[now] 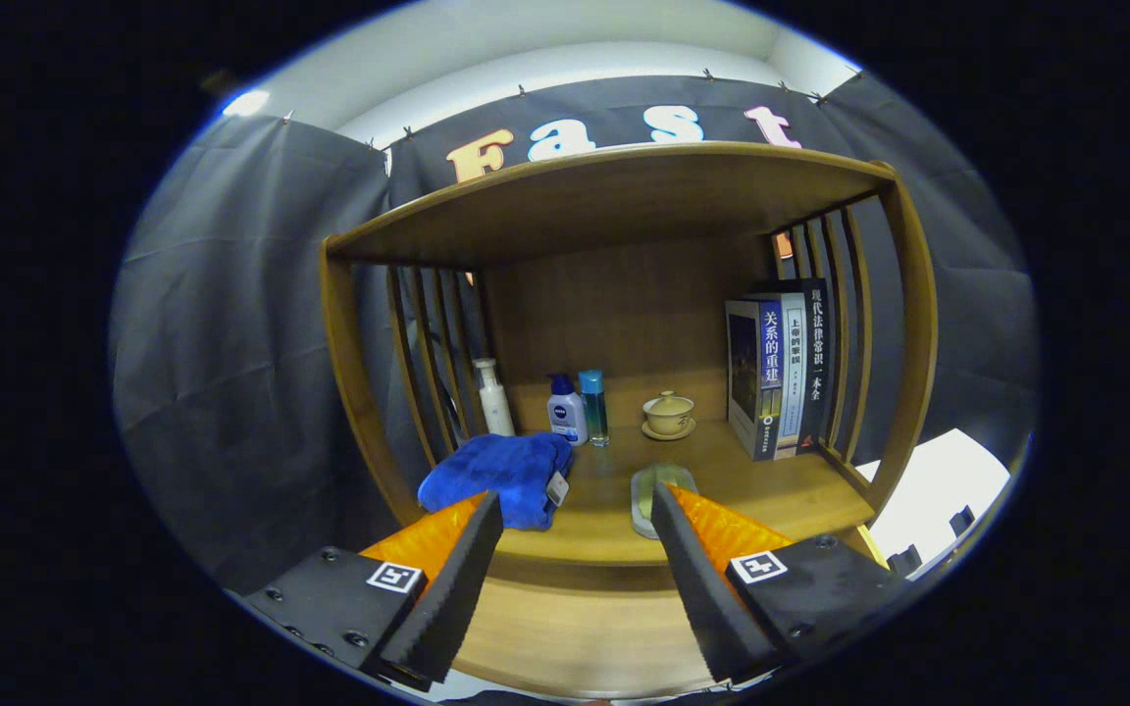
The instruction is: Pull open the drawer, take out the items inside it, and place them on the countertop above the cabinet.
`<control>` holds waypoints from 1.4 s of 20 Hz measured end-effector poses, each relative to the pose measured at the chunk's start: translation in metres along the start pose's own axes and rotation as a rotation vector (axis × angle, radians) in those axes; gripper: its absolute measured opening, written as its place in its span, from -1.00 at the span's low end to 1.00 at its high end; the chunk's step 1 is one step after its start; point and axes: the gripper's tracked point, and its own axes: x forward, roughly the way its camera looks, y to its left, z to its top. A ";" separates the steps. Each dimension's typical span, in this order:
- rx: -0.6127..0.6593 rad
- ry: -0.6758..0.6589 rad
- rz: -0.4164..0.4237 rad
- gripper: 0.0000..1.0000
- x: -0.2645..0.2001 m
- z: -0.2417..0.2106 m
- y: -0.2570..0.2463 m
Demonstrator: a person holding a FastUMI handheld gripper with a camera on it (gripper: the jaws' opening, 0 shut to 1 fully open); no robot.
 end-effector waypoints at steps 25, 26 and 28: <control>-0.075 -0.129 -0.250 0.95 -0.107 -0.129 -0.094; -0.080 -0.130 -0.263 0.95 -0.112 -0.132 -0.098; -0.083 -0.145 -0.287 0.95 -0.122 -0.136 -0.107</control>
